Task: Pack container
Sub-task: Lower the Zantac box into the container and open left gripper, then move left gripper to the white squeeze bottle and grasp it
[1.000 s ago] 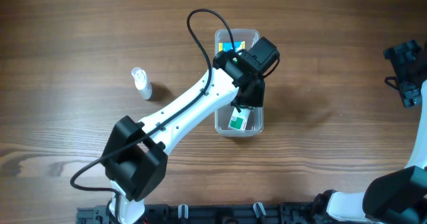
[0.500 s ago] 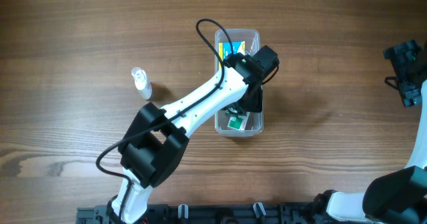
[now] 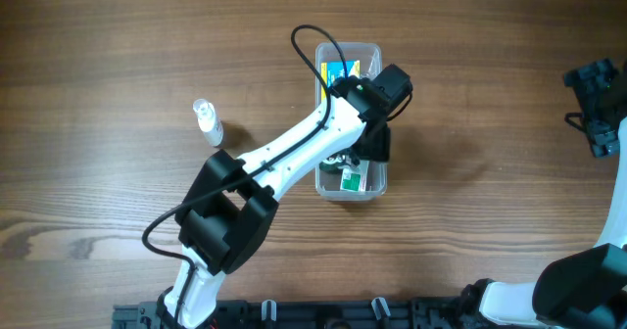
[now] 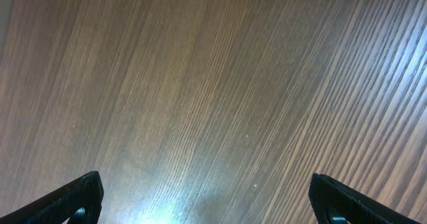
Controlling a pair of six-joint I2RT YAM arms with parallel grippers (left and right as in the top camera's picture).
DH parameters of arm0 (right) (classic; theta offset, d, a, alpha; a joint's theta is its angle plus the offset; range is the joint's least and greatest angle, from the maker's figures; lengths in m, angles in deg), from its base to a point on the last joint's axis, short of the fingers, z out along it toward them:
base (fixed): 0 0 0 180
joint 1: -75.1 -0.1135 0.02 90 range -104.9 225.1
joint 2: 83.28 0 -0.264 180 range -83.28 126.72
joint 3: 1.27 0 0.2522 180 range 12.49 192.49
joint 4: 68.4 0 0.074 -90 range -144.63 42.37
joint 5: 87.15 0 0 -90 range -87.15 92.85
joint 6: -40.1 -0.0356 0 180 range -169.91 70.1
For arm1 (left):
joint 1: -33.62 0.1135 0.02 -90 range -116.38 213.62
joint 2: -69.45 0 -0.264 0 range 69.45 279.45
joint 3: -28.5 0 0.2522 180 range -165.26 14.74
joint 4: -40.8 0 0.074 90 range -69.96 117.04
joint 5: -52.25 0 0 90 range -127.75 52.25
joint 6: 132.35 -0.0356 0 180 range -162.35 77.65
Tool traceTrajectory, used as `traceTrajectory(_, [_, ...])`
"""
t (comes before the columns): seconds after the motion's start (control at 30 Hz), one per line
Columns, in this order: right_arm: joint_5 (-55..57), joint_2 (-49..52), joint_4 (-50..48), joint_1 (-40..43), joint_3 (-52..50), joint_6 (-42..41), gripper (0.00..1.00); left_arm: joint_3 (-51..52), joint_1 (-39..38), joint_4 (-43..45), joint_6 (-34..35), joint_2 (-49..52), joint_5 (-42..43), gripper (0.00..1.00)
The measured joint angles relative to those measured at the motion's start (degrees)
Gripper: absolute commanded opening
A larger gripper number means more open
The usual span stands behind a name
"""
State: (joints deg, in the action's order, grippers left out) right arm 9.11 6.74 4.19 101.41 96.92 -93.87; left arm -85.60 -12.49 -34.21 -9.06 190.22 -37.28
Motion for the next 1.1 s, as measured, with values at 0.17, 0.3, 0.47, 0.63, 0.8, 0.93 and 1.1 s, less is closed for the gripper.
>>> traceTrajectory(0.17, [0.0, 0.0, -0.02, 0.0, 0.0, 0.0, 1.0, -6.12, 0.24, -3.06, -3.41, -6.58, -0.2, 1.0])
traceTrajectory(0.3, [0.0, 0.0, -0.02, 0.0, 0.0, 0.0, 1.0, -7.39, 6.05, -6.84, -3.93, -16.55, -0.68, 1.0])
traceTrajectory(0.47, [0.0, 0.0, -0.02, 0.0, 0.0, 0.0, 1.0, -8.0, 20.98, -16.72, -4.13, -21.29, -1.51, 1.0])
traceTrajectory(0.63, [0.0, 0.0, 0.0, 0.0, 0.0, 0.0, 1.0, -7.89, 30.1, -20.87, -7.89, -20.48, -4.52, 1.0])
traceTrajectory(0.8, [0.0, 0.0, 0.0, 0.0, 0.0, 0.0, 1.0, -7.89, 38.36, -22.34, -16.31, -19.67, -5.16, 1.0])
traceTrajectory(0.93, [0.0, 0.0, 0.0, 0.0, 0.0, 0.0, 1.0, -7.89, 39.47, -22.32, -22.03, -14.67, -3.85, 1.0])
traceTrajectory(1.1, [0.0, 0.0, 0.0, 0.0, 0.0, 0.0, 1.0, -7.82, 39.5, -22.29, -24.28, -7.93, -3.61, 1.0])
